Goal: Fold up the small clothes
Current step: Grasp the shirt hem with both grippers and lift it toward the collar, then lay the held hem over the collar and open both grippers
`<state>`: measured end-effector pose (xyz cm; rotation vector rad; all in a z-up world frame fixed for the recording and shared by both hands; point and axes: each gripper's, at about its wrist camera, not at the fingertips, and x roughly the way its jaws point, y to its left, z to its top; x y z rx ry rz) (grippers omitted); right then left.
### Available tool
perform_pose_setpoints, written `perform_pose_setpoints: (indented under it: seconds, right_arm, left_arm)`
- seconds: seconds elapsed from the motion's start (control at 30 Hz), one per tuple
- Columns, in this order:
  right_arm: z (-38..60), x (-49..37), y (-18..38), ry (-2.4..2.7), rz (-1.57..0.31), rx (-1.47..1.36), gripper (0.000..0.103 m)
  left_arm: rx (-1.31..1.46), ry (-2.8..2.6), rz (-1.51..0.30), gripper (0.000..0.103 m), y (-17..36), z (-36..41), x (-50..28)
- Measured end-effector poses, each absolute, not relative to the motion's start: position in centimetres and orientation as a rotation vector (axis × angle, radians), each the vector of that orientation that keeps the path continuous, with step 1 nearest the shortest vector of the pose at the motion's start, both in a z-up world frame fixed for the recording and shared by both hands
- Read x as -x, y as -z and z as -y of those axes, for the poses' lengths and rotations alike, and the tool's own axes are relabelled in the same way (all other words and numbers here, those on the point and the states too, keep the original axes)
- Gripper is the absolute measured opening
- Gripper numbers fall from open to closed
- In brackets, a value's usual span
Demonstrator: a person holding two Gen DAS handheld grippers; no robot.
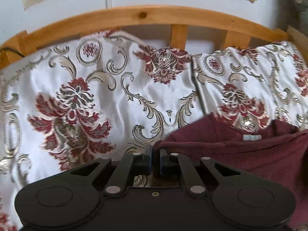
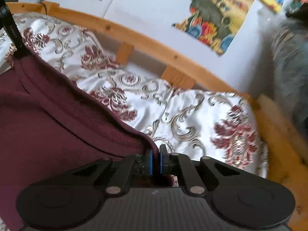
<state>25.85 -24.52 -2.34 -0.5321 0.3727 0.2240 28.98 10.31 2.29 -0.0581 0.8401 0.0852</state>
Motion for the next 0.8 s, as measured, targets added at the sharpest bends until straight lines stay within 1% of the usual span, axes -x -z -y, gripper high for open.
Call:
perform_pose_setpoints:
  seconds: [0.2,0.3,0.37,0.5,0.53,0.57,0.6,0.67,0.73,0.77,0.8]
  right_arm:
    - [24.8,-29.9,3.9,-0.248,-0.440,0.521,0.009]
    - [24.7,-31.0,4.6,-0.254,-0.465,0.511,0.012]
    - [24.9,-31.8,4.8,-0.260,-0.483,0.476,0.021]
    - [26.2,-33.0,4.0,-0.293,-0.523,0.346,0.026]
    - [26.5,-33.1,3.8,-0.297,-0.528,0.316,0.028]
    - [26.9,-33.3,3.6,-0.295,-0.530,0.296,0.031]
    - [27.1,-33.5,3.5,-0.293,-0.533,0.278,0.032]
    - [27.9,-33.9,3.3,-0.287,-0.549,0.221,0.038]
    - [28.9,-34.3,3.1,-0.274,-0.559,0.153,0.042]
    - [29.5,-34.2,3.0,-0.275,-0.549,0.116,0.046]
    - [30.0,-34.0,3.0,-0.281,-0.533,0.085,0.050]
  left_arm:
    - [0.070,-0.099,-0.871,0.007,0.3,-10.5,-32.0]
    - [0.067,-0.113,-0.895,0.008,1.5,-10.5,-33.0]
    - [0.098,-0.122,-0.922,0.010,2.0,-10.9,-33.5]
    - [0.176,-0.089,-0.913,0.015,1.6,-11.6,-33.0]
    - [0.175,-0.085,-0.895,0.020,1.3,-11.6,-32.6]
    - [0.169,-0.080,-0.878,0.030,0.9,-11.5,-32.1]
    - [0.159,-0.074,-0.863,0.034,0.6,-11.4,-31.6]
    - [0.136,-0.078,-0.843,0.053,0.0,-11.3,-30.9]
    - [0.119,-0.064,-0.819,0.062,-0.6,-11.3,-29.7]
    - [0.105,-0.043,-0.808,0.066,-0.8,-11.2,-29.3]
    - [0.087,-0.022,-0.798,0.068,-1.0,-11.1,-28.8]
